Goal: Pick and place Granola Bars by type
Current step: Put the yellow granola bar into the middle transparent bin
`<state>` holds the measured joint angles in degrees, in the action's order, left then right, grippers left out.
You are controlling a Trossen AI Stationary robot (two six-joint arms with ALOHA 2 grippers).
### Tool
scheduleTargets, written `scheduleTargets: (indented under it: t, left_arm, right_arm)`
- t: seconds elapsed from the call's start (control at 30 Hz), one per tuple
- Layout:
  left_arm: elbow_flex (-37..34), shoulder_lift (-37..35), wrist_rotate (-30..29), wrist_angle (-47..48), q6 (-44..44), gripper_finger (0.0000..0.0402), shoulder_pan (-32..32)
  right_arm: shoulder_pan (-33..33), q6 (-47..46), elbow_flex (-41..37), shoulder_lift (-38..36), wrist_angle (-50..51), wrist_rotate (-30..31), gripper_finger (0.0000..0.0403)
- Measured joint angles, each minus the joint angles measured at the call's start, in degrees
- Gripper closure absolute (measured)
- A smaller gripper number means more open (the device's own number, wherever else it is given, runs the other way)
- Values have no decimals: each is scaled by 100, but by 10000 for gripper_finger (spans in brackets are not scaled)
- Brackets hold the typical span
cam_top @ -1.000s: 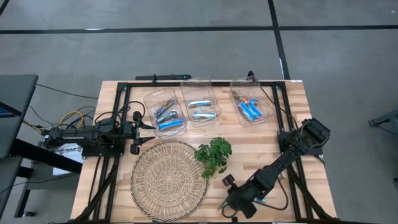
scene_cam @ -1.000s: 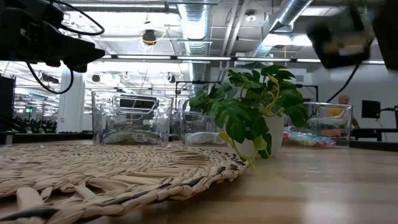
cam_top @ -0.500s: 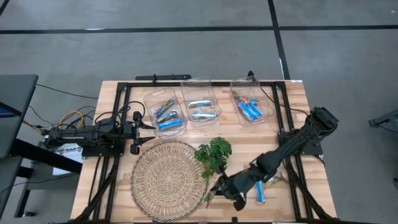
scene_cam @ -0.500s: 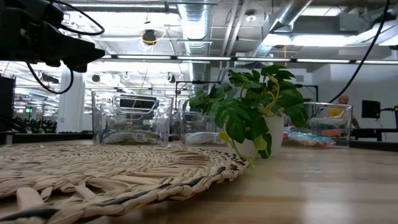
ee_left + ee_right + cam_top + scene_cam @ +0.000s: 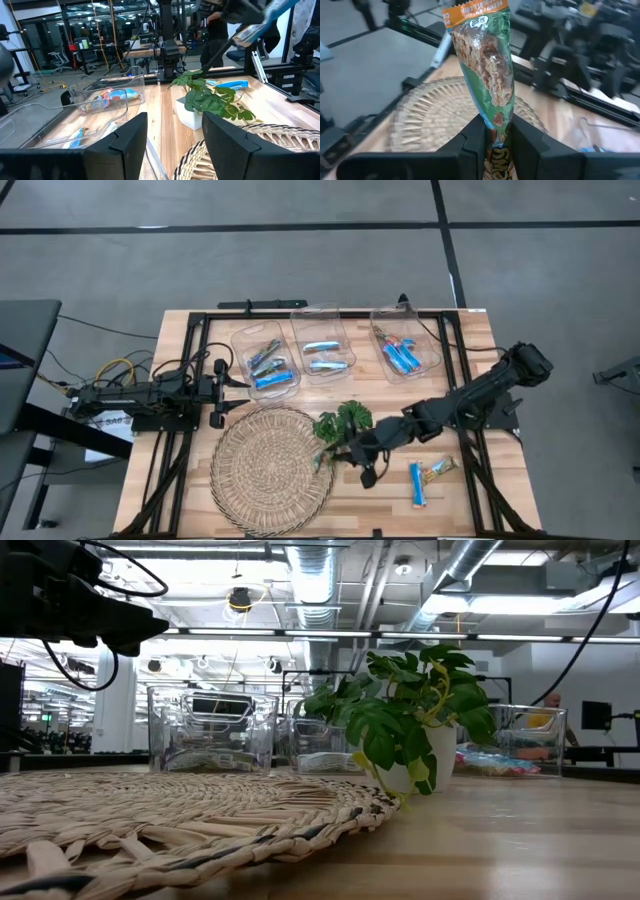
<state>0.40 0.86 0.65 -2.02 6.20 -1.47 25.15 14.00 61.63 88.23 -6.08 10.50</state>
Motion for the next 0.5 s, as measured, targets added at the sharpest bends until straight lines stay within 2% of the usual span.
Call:
scheduleTargets:
  t: [0.2,0.5]
  left_arm:
    - [0,0,0,0,0,219,-1]
    - [0,0,0,0,0,219,1]
  right_arm:
    - [-781,2,0,4,-59,-2,339]
    - [-2470,0,0,4,-64,4,339]
